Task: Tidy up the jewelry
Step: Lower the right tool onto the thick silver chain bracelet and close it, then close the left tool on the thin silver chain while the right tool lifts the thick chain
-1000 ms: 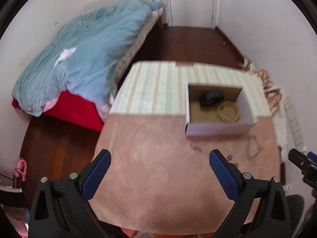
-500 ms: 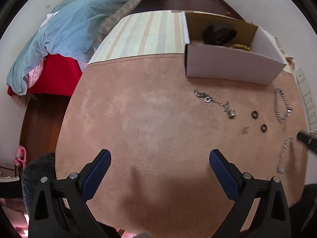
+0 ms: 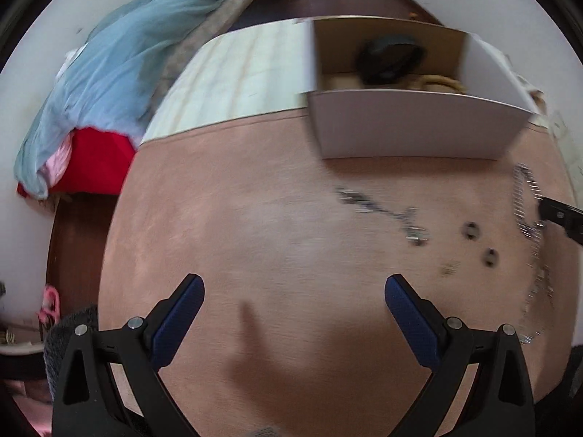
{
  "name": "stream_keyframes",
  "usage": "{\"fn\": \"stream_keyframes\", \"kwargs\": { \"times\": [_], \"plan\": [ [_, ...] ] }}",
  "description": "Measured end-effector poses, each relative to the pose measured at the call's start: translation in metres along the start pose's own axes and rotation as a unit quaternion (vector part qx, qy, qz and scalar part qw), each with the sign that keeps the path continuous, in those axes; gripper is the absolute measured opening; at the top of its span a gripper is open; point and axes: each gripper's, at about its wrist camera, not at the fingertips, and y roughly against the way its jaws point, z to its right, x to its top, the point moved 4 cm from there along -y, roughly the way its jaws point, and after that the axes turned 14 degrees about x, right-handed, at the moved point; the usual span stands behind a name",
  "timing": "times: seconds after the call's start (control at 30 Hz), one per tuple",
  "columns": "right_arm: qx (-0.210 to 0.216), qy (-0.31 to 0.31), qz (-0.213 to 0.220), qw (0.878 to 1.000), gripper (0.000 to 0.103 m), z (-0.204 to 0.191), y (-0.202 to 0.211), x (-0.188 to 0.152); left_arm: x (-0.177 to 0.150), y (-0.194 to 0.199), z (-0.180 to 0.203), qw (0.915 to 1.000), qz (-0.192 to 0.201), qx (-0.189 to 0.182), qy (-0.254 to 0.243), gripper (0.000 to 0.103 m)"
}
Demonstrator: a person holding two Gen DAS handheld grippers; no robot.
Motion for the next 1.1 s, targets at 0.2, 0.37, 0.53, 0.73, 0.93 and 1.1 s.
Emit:
{"fn": "stream_keyframes", "kwargs": {
  "times": [0.2,0.37,0.53,0.73,0.93,1.1],
  "plan": [
    [0.021,-0.05,0.001,0.999,0.008,0.034,0.018,-0.019,-0.015,0.025,0.058,0.9955,-0.012,-0.084,-0.043,0.101],
    [0.03,-0.08,0.011,0.996,0.008,0.055,0.03,-0.033,-0.028,0.033,0.105,0.9886,-0.031,-0.123,-0.081,0.1],
    [0.037,-0.097,0.018,0.994,0.008,0.066,0.036,-0.041,-0.032,0.041,0.132,0.9858,-0.009,-0.12,-0.117,0.074],
    [0.045,-0.106,0.02,0.993,0.008,0.069,0.038,-0.046,-0.024,0.056,0.146,0.9796,0.027,-0.138,-0.144,0.008],
    [0.053,-0.103,0.019,0.993,0.004,0.063,0.039,-0.047,-0.023,0.043,0.121,0.9825,0.024,-0.132,-0.129,0.003],
    [0.062,-0.092,0.019,0.994,0.004,0.049,0.04,-0.047,-0.025,0.021,0.078,0.9897,0.012,-0.107,-0.095,0.002]
  ]
}}
